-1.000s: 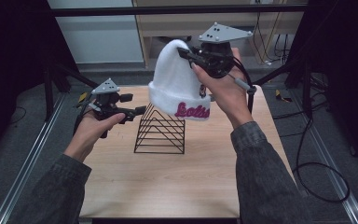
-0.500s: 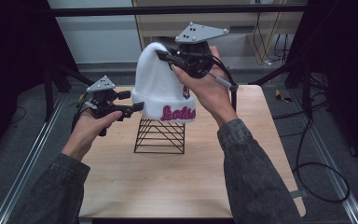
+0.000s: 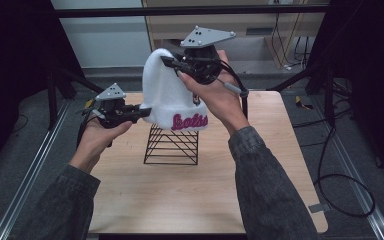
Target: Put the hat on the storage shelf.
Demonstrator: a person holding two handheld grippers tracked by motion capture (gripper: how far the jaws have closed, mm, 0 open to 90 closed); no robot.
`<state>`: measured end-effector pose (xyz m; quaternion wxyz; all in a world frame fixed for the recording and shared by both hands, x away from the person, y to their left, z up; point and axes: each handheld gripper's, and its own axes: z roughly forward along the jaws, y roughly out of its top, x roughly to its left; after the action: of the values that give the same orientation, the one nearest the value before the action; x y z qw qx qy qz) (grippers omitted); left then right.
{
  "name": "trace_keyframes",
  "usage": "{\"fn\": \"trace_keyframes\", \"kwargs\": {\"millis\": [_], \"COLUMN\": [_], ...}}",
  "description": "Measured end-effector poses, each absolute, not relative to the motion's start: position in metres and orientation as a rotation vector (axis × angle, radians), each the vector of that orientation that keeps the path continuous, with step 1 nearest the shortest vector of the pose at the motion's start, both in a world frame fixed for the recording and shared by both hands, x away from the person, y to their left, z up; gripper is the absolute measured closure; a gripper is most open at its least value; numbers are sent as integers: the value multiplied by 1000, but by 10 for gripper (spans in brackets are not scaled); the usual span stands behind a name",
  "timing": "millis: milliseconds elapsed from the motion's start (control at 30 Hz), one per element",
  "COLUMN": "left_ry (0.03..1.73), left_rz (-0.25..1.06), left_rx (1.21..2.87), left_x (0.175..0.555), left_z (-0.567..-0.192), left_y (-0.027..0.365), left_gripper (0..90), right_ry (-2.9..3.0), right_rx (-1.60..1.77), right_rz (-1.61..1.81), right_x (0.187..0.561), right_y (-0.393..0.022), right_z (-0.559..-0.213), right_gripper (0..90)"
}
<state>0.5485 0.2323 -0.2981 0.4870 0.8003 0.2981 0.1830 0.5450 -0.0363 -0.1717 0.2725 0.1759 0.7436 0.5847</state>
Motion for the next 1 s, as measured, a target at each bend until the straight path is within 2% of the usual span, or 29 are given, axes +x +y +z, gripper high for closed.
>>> {"fn": "trace_keyframes", "kwargs": {"millis": [233,533,1000], "left_ry": [739,743,777], "left_rz": [510,531,537], "left_rx": [1912,1910,1949], "left_x": [542,535,541], "left_z": [-293,-289,-310], "left_y": [234,239,239], "left_gripper": [762,766,774], "right_ry": [1982,1976,2038], "right_rx": [490,540,634], "right_rz": [1566,1567,1520], "right_x": [548,557,583], "right_y": [-42,-46,-48], "right_z": [-171,-178,-219], "right_gripper": [832,832,831]}}
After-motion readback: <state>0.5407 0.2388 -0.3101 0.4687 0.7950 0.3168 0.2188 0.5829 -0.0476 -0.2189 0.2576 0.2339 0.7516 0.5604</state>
